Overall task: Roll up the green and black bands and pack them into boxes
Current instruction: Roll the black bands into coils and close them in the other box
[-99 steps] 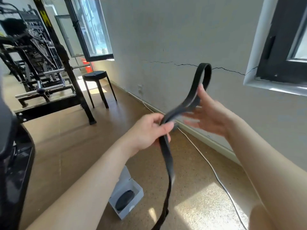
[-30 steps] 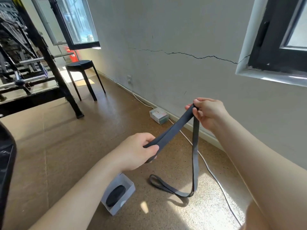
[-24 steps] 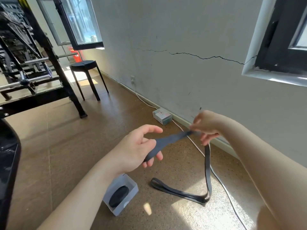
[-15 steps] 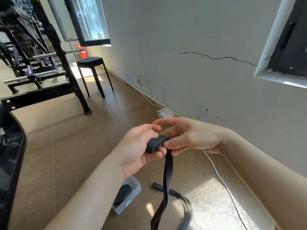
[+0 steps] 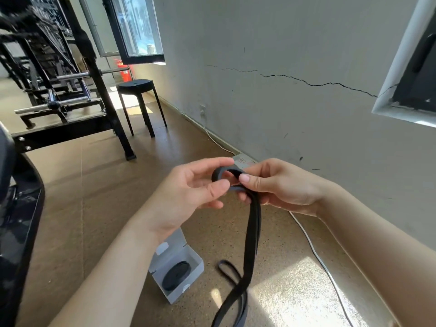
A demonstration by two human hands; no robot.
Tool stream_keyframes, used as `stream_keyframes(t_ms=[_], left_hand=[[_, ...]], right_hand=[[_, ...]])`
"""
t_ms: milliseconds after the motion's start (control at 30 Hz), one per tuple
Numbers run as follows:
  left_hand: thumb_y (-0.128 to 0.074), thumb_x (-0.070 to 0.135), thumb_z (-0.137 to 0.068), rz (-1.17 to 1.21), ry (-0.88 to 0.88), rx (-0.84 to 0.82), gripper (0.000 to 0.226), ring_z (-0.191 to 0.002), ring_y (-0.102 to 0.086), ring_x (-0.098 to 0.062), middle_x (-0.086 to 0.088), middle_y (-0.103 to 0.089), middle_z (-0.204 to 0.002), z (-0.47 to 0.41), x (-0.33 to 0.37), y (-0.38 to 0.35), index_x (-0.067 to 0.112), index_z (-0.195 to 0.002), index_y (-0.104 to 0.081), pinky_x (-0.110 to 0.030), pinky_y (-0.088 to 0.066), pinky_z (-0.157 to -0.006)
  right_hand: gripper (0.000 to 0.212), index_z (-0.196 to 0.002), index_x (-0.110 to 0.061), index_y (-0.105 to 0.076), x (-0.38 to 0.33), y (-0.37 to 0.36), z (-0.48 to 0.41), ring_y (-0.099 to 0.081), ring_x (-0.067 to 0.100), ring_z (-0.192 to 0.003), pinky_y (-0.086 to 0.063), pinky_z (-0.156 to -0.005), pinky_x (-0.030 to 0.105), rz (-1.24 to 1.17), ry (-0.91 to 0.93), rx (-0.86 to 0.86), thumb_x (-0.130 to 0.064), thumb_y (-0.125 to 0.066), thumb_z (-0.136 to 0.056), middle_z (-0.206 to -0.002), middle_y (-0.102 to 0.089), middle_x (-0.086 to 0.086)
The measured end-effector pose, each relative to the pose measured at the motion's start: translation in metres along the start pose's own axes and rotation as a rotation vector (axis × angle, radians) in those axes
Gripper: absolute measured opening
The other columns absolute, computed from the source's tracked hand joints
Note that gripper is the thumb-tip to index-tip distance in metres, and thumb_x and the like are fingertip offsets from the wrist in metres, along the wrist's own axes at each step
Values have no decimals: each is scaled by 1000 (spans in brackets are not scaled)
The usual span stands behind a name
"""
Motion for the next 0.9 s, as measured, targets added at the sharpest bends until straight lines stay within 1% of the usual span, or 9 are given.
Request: stream_keyframes(t_ms=[67, 167, 300, 400, 500, 600, 700, 833, 900], left_hand=[[-72, 19, -70, 34, -43, 10, 41, -99, -68, -25, -8, -72, -105, 1, 4, 3, 20, -111, -69, -28, -56, -77], [-75, 12, -65, 28, -80, 36, 39, -93, -69, -29, -13, -73, -98, 2, 9, 7, 18, -103, -72, -31, -58, -79], [-72, 7, -72, -1, -150, 122, 32, -82, -73, -28, -11, -75, -89, 2, 15, 7, 7, -103, -71, -23, -56, -68], [-69, -1, -78, -20, -194, 241, 23, -78, -73, -20, -7, -76, -85, 2, 14, 7, 7, -99, -72, -24, -56, -68], [-69, -2, -79, -69, -235, 336, 20, -70, -71, -15, -3, -75, -79, 2, 15, 9, 12, -93, -73, -22, -55, -64], [-70, -2, -80, -70, -238, 400, 19, -66, -70, -13, -4, -74, -76, 2, 15, 8, 15, -89, -72, -21, -55, -61], [-74, 6, -79, -107, -247, 403, 19, -73, -70, -13, -1, -75, -81, 1, 14, 7, 22, -90, -72, -23, -56, -65], [-79, 28, -74, -145, -273, 425, 18, -72, -69, -10, 6, -74, -79, 2, 17, 8, 26, -90, -72, -21, -54, -61], [-74, 26, -77, -210, -294, 459, 12, -69, -69, -8, 9, -73, -77, 3, 19, 8, 30, -88, -71, -21, -54, -60]], right_hand=[[31, -79, -18, -74, -1, -3, 1, -49, 10, -63, -25, -57, 28, -50, 6, -89, -23, -49, -97, -71, -57, 5], [33, -75, -12, -66, 0, -9, 1, -46, 11, -64, -21, -58, 30, -120, -8, -198, -23, -44, -98, -71, -51, 8], [36, -83, -18, -71, 0, -15, 2, -46, 15, -71, -19, -60, 32, -148, -30, -243, -33, -41, -97, -76, -49, 9], [33, -98, -19, -69, -4, -14, 3, -59, 16, -81, -35, -62, 24, -56, -42, -135, -47, -57, -85, -88, -63, 7], [25, -106, -13, -67, -8, -10, 1, -65, 18, -86, -43, -63, 19, 77, 20, 79, -29, -66, -87, -98, -69, 8], [14, -97, -10, -72, -12, -11, 0, -61, 8, -73, -45, -58, 19, 115, 92, 251, -20, -66, -89, -88, -73, 2], [13, -97, -9, -74, -12, -12, -2, -63, 4, -66, -47, -53, 21, 151, 123, 356, -16, -70, -87, -84, -76, 1], [14, -94, -6, -74, -15, -11, -2, -62, 4, -59, -46, -49, 23, 156, 127, 409, -15, -74, -83, -78, -74, 5], [8, -87, -10, -74, -16, -11, -1, -62, 4, -59, -44, -48, 22, 163, 113, 401, -16, -75, -83, -72, -73, 1]])
Point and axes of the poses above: each hand's wrist, its own z-axis away from the middle knuckle, its own y-axis out of the back of the hand, x = y × z, the point moved 5 cm from there along -z, towards the middle knuckle
